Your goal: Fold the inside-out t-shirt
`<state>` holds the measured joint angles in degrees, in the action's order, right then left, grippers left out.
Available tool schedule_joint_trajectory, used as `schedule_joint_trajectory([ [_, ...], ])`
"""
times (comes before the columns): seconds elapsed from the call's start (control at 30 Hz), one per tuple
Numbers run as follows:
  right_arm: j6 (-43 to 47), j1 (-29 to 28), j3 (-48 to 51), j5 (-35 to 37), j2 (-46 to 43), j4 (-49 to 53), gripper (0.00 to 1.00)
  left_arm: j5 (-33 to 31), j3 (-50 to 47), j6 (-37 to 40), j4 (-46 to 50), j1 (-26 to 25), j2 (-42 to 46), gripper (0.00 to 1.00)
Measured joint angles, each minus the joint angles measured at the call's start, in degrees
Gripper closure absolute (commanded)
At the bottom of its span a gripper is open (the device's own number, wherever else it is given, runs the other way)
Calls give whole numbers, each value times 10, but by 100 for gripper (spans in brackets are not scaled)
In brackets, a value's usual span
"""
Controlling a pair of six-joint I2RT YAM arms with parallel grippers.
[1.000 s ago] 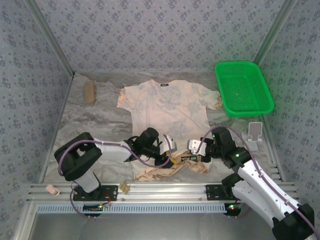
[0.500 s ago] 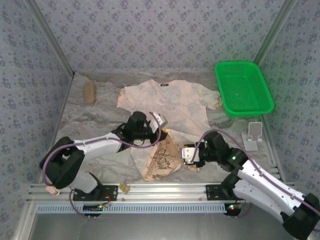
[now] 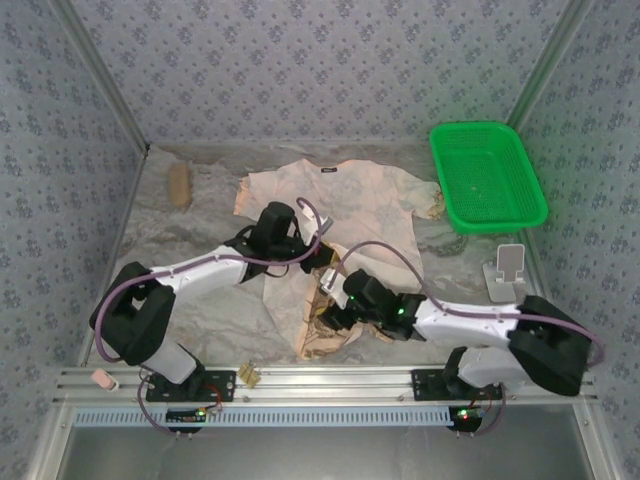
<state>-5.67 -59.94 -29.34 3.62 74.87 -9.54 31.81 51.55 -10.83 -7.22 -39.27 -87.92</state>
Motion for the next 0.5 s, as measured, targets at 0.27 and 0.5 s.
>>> schedule_joint_trajectory([
  [0.27,-173,14,-21,174,111,-23,22,37,39,-9,38,28,0,100],
  [0.5,-232,35,-106,267,198,0,14,56,64,-38,47,48,-7,100],
])
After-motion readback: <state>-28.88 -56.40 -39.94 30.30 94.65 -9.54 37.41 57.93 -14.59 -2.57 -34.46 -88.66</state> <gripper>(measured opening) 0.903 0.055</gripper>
